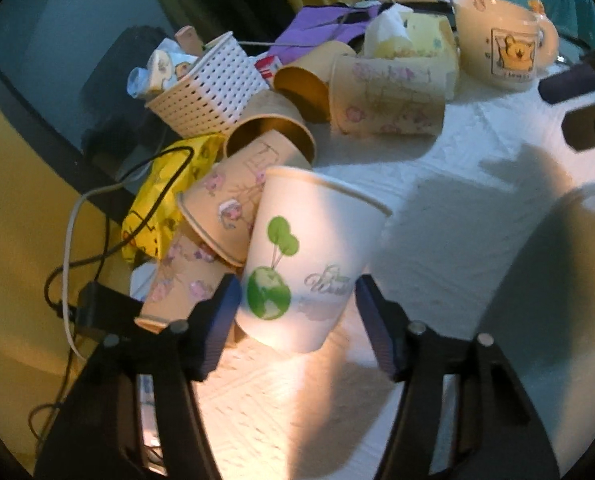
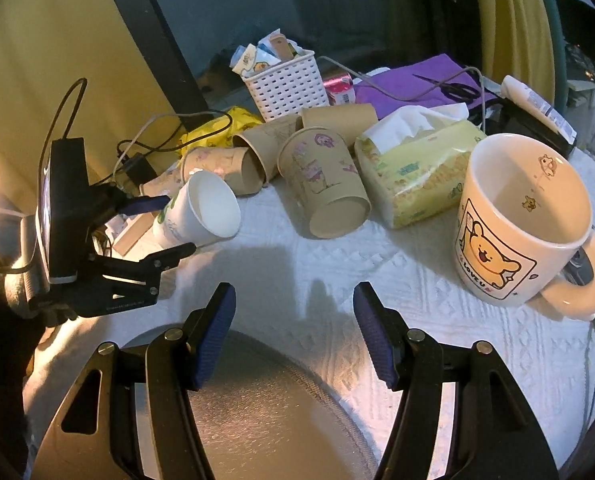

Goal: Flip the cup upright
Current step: 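Close the left tool on the white cup's body and lift it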

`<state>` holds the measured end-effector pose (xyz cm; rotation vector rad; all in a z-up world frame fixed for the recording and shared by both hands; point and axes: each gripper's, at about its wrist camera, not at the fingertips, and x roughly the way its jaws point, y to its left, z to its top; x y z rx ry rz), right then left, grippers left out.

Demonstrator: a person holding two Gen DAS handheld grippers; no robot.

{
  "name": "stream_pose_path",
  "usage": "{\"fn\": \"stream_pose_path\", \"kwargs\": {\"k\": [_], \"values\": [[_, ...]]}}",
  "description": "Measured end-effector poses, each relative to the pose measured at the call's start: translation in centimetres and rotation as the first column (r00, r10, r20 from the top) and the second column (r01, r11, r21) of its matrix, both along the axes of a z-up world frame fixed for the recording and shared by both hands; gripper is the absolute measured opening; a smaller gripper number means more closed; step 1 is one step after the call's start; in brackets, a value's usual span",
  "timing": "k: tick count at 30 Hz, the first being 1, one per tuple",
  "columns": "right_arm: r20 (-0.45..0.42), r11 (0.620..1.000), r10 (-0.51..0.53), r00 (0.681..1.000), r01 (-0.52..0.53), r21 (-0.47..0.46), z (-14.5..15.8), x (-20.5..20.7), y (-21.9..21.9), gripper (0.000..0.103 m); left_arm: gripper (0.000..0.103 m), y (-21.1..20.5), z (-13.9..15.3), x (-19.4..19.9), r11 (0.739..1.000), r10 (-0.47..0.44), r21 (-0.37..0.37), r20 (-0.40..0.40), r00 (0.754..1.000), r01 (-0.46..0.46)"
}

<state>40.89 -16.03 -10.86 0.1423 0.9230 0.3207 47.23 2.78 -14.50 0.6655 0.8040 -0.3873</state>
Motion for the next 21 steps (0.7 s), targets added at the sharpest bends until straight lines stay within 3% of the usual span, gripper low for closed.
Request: {"fn": "stream_pose_path", "kwargs": {"k": [8, 13, 21], "values": [[0.025, 1.0, -0.012, 1.0, 0.012, 0.011, 1.2, -1.0, -0.4, 0.065, 0.059, -0.1, 1.1, -1.6, 0.971, 0.041, -0.226, -0.161, 0.986, -0.077], [0.028, 1.0, -0.017, 0.999, 0.017, 0.019, 1.5, -1.7, -1.1, 0.064, 0.058, 0.1, 1.7, -1.9, 0.926, 0.077, -0.342, -0.243, 0.967, -0.16], [0.032, 0.999, -0.021, 0.999, 0.02, 0.034, 1.7, -2.2, -1.7, 0.064, 0.059, -2.1, 0.7, -1.0, 0.964, 0.107, -0.212, -0.232, 0.967, -0.157]]}}
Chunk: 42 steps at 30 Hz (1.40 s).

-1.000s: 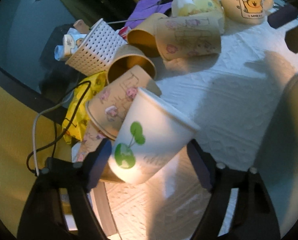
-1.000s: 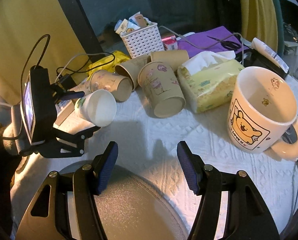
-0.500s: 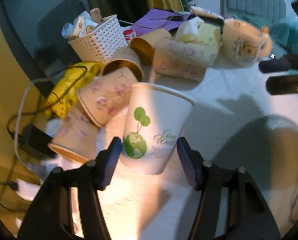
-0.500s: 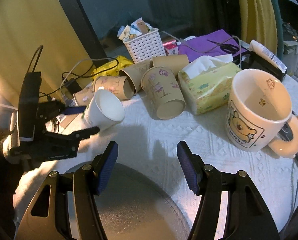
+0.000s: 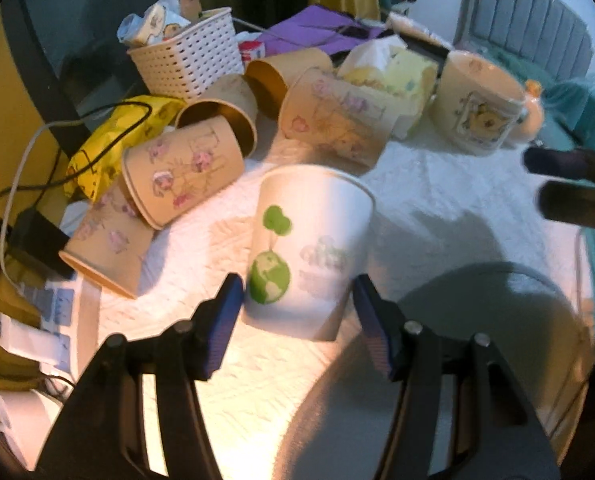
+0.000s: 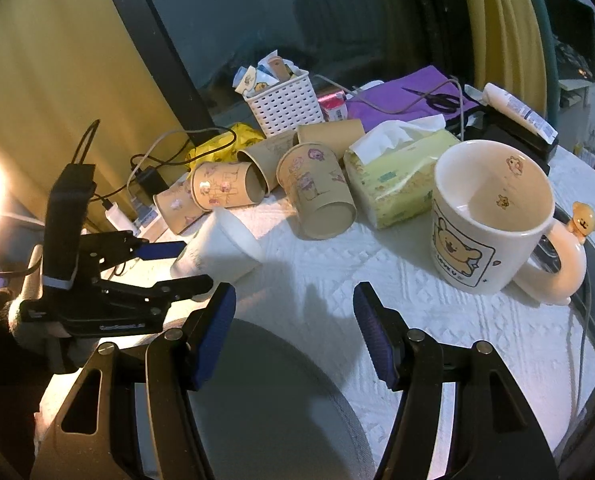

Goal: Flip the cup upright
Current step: 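Close the left tool on the white cup's body and lift it, then rotate the white cup upright with the left tool while the right tool grasps its rim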

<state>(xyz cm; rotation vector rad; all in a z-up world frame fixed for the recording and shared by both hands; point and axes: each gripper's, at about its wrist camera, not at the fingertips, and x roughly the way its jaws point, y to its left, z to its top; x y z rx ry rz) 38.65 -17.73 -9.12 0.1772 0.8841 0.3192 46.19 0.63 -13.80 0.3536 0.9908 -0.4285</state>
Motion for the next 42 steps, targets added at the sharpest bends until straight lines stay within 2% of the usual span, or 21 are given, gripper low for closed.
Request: {"fn": "stream_pose_path", "kwargs": {"k": [3, 6, 14, 18, 24, 32, 41, 42], "values": [[-0.003, 1.0, -0.004, 1.0, 0.004, 0.008, -0.1, -0.1, -0.3, 0.065, 0.06, -0.7, -0.9, 0.6, 0.998, -0.012, 0.065, -0.019, 1.0, 0.013], [0.0, 1.0, -0.008, 1.0, 0.008, 0.013, 0.0, -0.1, -0.7, 0.064, 0.06, -1.2, -1.8, 0.9, 0.996, -0.026, 0.088, -0.032, 0.999, 0.029], [-0.014, 1.0, -0.016, 1.0, 0.016, 0.014, -0.6, 0.2, -1.4, 0.065, 0.06, -1.6, -1.4, 1.6, 0.998, 0.002, 0.056, -0.038, 0.999, 0.0], [-0.019, 1.0, -0.011, 1.0, 0.011, 0.02, -0.9, 0.4, -1.3, 0.065, 0.06, -1.8, -1.8, 1.4, 0.997, -0.021, 0.076, -0.026, 0.999, 0.023], [-0.02, 1.0, -0.015, 1.0, 0.015, 0.021, -1.0, 0.4, -1.3, 0.064, 0.058, -1.1, -1.0, 0.1, 1.0, -0.001, 0.022, 0.019, 1.0, 0.001], [0.017, 0.999, -0.013, 1.0, 0.012, 0.03, 0.9, -1.0, -1.4, 0.064, 0.057, -0.3, 2.9, -5.2, 0.996, 0.074, -0.052, 0.124, 0.99, -0.068], [0.08, 0.998, 0.031, 0.996, -0.035, 0.057, 4.2, -4.7, -0.9, 0.065, 0.057, -1.9, 6.0, -11.9, 0.965, 0.22, -0.185, 0.168, 0.961, -0.188], [0.085, 0.997, 0.037, 0.996, -0.042, 0.06, 4.5, -5.1, -0.8, 0.068, 0.057, -1.9, 6.1, -12.7, 0.96, 0.233, -0.198, 0.174, 0.957, -0.198]]}}
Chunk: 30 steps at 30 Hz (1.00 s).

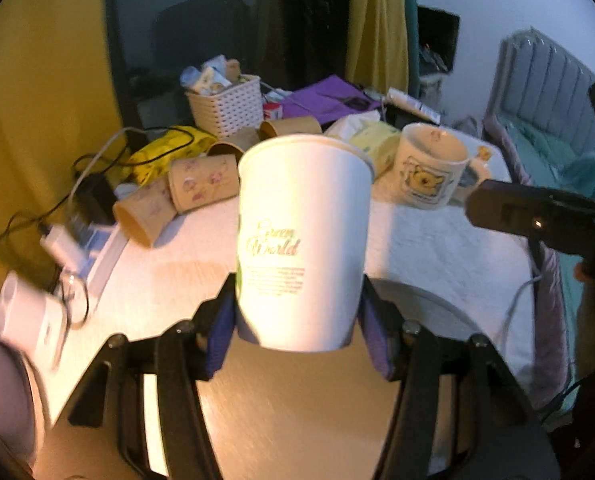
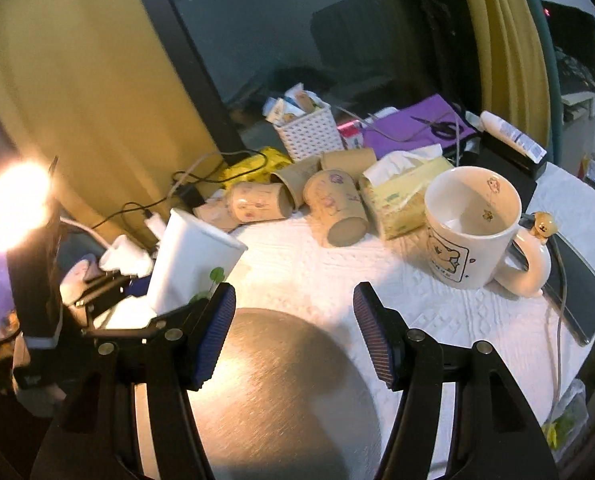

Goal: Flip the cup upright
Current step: 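Rotate the white cup upright with the left tool while the right tool grasps its rim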

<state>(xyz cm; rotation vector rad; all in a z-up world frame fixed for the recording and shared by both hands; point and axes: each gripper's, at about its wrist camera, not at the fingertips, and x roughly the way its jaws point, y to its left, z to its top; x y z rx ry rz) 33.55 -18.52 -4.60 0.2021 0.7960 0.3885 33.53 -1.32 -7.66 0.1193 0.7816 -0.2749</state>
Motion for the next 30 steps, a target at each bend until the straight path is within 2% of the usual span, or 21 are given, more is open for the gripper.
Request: {"fn": "stream_pose_path", "kwargs": {"k": [2, 8, 15, 25, 30], "values": [[0.01, 1.0, 0.019, 1.0, -0.019, 0.007, 0.5, -1.1, 0.1, 0.071, 0.057, -0.1, 0.3, -1.9, 0.999, 0.029, -0.018, 0.019, 0.999, -0.029], [0.025, 0.997, 0.071, 0.997, -0.071, 0.003, 1.6, -4.0, 0.9, 0.071, 0.057, 0.6, 0.3, -7.4, 0.983, 0.136, -0.127, 0.047, 0.99, -0.129], [0.032, 0.992, 0.125, 0.992, -0.126, 0.016, 2.6, -7.3, 2.0, 0.071, 0.057, 1.2, -0.2, -13.0, 0.941, 0.225, -0.277, 0.087, 0.97, -0.194], [0.024, 0.974, 0.225, 0.974, -0.225, 0.027, 4.0, -12.1, 4.6, 0.071, 0.057, -0.5, -2.5, -18.8, 0.871, 0.261, -0.452, 0.101, 0.96, -0.189], [0.016, 0.965, 0.262, 0.965, -0.262, 0.012, 4.3, -14.0, 6.0, 0.071, 0.057, -0.3, -2.7, -21.0, 0.851, 0.276, -0.495, 0.139, 0.951, -0.174]]}}
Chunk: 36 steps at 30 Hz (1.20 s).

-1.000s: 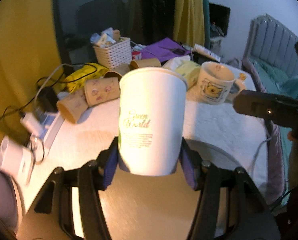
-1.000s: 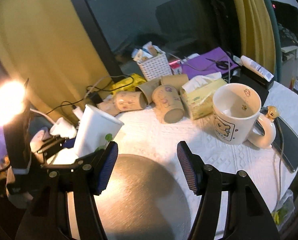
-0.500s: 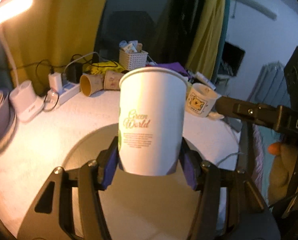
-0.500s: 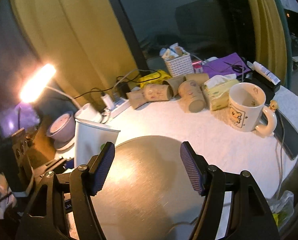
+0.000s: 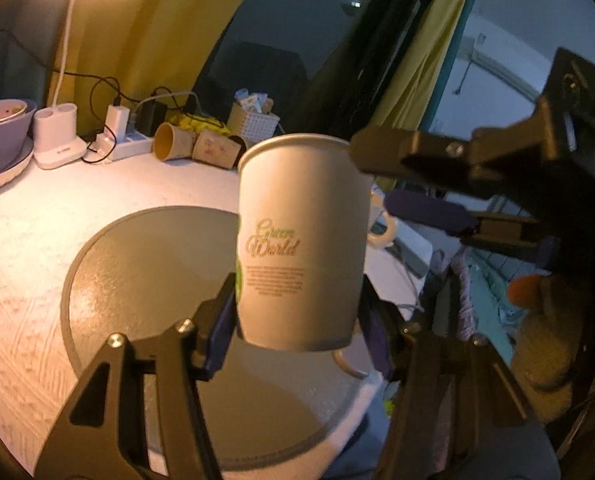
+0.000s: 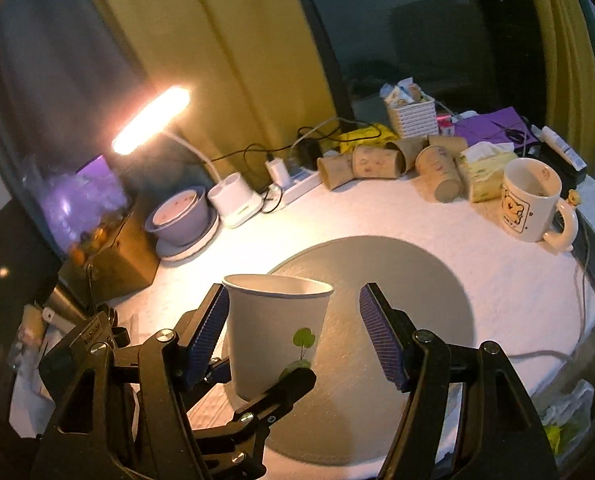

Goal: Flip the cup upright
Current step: 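Rotate the white cup upright with the left tool while the right tool grasps its rim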

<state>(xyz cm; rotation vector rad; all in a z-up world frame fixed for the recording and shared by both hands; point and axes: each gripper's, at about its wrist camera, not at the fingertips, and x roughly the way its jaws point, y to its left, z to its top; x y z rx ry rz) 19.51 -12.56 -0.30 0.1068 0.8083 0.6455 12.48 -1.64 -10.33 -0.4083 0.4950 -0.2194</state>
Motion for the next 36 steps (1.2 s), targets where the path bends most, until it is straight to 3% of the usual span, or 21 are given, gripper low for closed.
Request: {"fn": "stream_pose_path", "kwargs": {"k": [10, 19, 36], "values": [[-0.077, 0.997, 0.068, 0.995, -0.066, 0.033, -1.2, -1.7, 2.1, 0.071, 0.057, 0.8, -0.8, -2.8, 1.0, 0.017, -0.027, 0.072, 0.997, -0.015], [-0.136, 0.996, 0.088, 0.987, -0.083, 0.045, -2.4, -1.5, 3.2, 0.072, 0.057, 0.2, -1.0, -3.4, 1.0, -0.023, 0.016, 0.109, 0.994, 0.021], [-0.174, 0.994, 0.112, 0.978, -0.106, 0.039, -2.9, -1.2, 3.2, 0.07, 0.057, -0.3, -1.3, -4.1, 0.998, -0.042, 0.055, 0.1, 0.994, 0.037]]}}
